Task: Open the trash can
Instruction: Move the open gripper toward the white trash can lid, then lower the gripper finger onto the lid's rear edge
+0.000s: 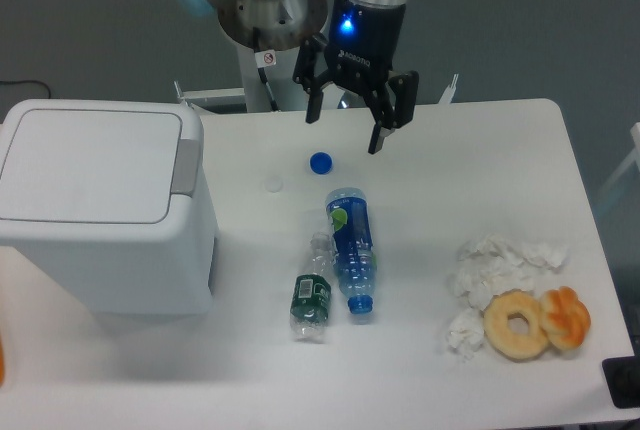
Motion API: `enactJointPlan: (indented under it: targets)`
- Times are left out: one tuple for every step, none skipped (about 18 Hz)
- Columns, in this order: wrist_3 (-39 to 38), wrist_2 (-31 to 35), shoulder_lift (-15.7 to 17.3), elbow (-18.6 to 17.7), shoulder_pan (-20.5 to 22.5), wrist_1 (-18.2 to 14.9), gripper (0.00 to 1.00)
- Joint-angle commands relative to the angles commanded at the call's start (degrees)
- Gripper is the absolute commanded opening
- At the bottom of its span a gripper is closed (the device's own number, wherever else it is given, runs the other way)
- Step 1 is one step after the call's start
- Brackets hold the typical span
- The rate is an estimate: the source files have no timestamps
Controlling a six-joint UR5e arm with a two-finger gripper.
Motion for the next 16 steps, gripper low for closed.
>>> enactJointPlan:
  targets:
    - [-2.2, 0.0, -0.09, 0.44, -0.88, 0.0, 1.0]
    - [-4.14, -0.09, -0.18, 0.79, -1.5, 0.0, 1.0]
    - [-6.07, -0.26, -0.35, 0.88, -2.2, 0.17, 1.0]
    - [-8.18, -0.61, -0.61, 0.97, -2.73, 0.52, 1.0]
    - [-10.63, -1.49, -0.7, 1.06, -3.17, 0.96, 1.0]
    - [-13.53, -2.54, -0.97, 1.15, -3.52, 1.75, 1.0]
    - [-16.34, -3.42, -1.05, 1.15, -3.87, 2.54, 1.0]
    - [-18.72, -4.04, -1.4, 1.15, -4.22, 3.33, 1.0]
    - [-20.75, -4.22, -1.76, 1.15, -4.84, 4.04, 1.0]
    - [-22.33, -4.31, -1.93, 1.23, -5.19, 4.48, 1.0]
    - [-23.48, -4.22, -2.28, 1.23, -5.8, 4.66, 1.0]
    - [-24.1, -4.22, -2.63, 1.23, -6.24, 4.66, 1.0]
    - [-24.89, -4.22, -2.9, 1.23, -6.86, 4.66, 1.0]
    - [-26.12, -4.22, -3.25, 1.23, -7.39, 4.66, 1.0]
    - [-27.09, -4.22, -3.51, 1.32, -7.56, 4.66, 1.0]
    - [-27.44, -4.22, -3.6, 1.24, -7.74, 4.75, 1.0]
